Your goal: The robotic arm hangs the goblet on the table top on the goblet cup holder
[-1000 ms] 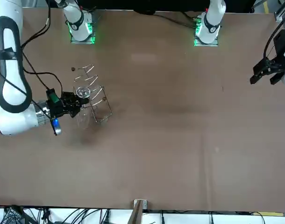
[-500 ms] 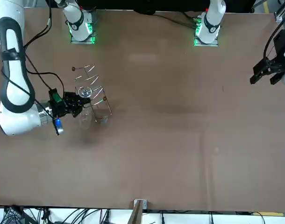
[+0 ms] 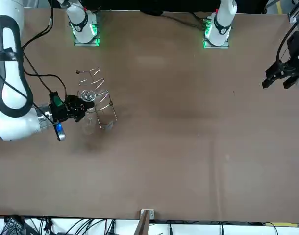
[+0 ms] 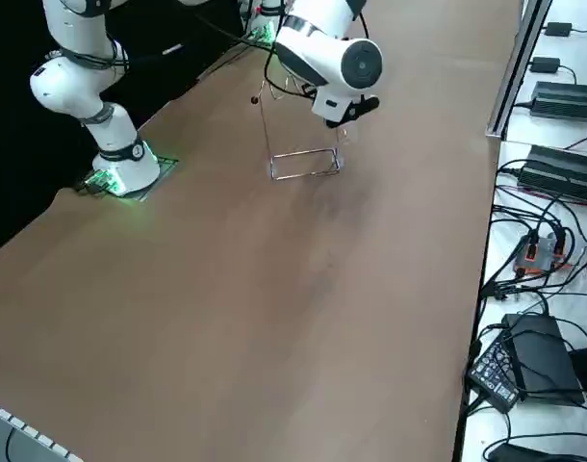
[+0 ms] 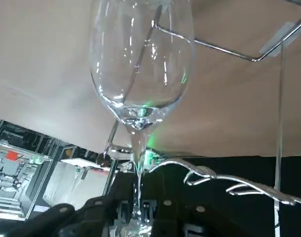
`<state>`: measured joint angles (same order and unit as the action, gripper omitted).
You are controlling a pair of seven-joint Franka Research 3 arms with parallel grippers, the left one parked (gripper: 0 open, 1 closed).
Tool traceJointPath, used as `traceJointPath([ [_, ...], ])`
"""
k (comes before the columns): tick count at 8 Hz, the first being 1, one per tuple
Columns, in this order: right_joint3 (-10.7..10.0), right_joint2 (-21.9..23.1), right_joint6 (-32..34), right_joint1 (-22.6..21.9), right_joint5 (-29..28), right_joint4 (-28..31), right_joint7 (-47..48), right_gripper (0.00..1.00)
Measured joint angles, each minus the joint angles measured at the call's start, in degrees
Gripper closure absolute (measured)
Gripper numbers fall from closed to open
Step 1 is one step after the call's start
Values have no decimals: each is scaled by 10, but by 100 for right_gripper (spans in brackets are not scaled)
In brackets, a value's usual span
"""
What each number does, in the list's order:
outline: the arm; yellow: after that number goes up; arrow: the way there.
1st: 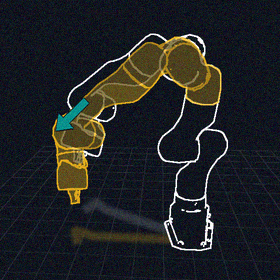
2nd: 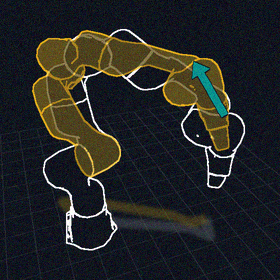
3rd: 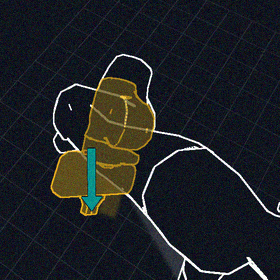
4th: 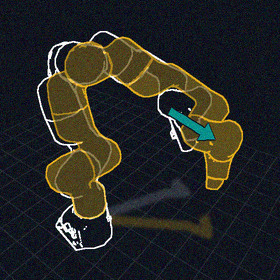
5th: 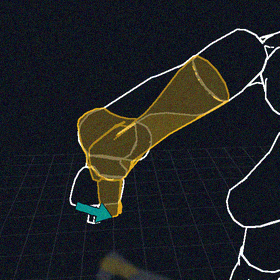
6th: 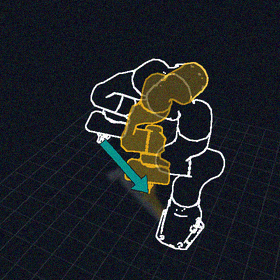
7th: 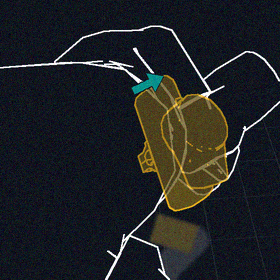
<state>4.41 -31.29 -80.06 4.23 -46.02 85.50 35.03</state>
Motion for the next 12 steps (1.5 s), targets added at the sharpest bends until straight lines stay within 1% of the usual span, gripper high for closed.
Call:
traceJointPath([
  [12, -1, 4, 12, 7, -3, 1, 0, 89],
])
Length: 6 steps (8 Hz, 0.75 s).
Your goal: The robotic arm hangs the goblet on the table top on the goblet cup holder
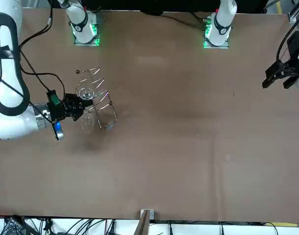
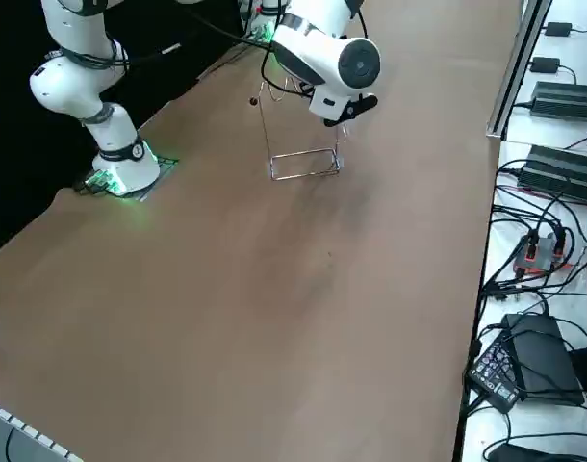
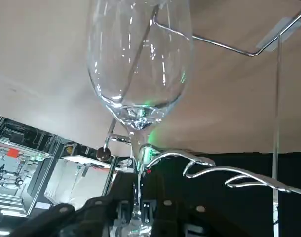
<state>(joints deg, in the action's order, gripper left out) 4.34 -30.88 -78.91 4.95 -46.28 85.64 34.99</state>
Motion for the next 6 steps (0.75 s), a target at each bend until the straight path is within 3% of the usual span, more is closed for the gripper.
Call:
traceJointPath([
  [6, -5, 0, 11, 4, 1, 0, -17, 89],
])
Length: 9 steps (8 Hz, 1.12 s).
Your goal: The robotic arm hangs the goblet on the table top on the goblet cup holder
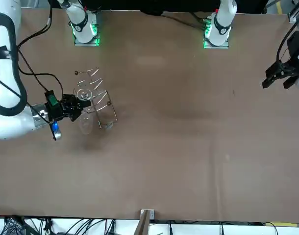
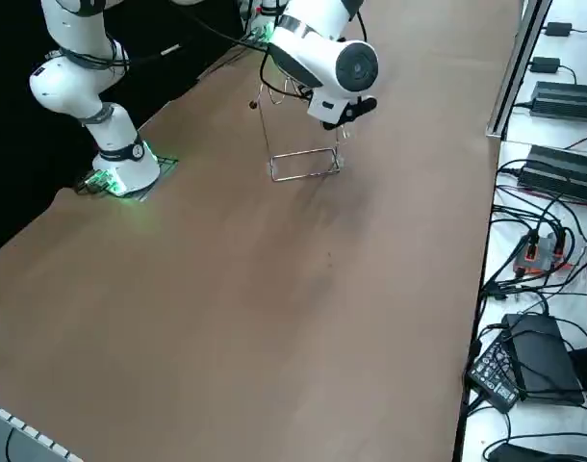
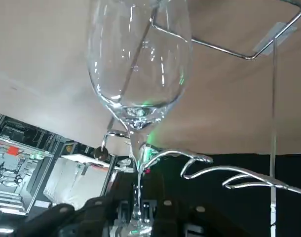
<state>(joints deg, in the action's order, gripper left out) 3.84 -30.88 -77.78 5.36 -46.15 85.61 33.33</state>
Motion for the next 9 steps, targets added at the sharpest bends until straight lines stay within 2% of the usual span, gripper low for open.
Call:
traceJointPath([
  [9, 3, -11, -2, -4, -18, 5, -7, 89],
])
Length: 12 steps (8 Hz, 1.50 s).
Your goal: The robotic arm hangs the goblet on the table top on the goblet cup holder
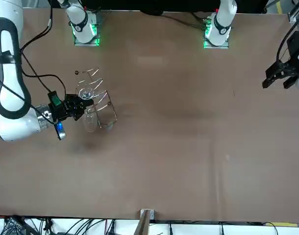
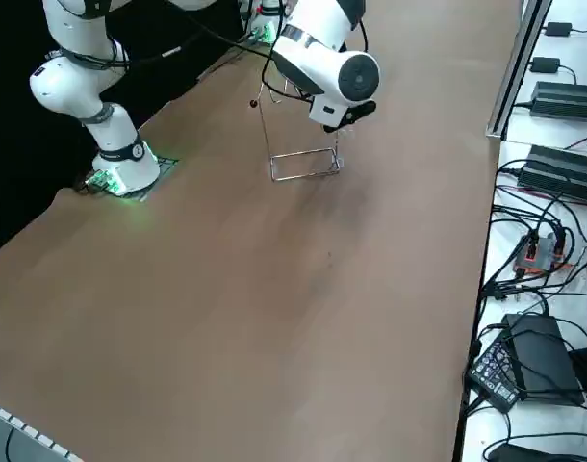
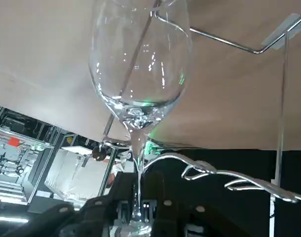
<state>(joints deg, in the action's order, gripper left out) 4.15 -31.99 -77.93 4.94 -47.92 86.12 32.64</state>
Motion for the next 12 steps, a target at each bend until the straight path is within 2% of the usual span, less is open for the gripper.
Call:
traceJointPath([
  [5, -1, 0, -6, 3, -1, -12, -2, 89],
  [12, -5, 0, -10, 26, 47, -36, -69, 89],
])
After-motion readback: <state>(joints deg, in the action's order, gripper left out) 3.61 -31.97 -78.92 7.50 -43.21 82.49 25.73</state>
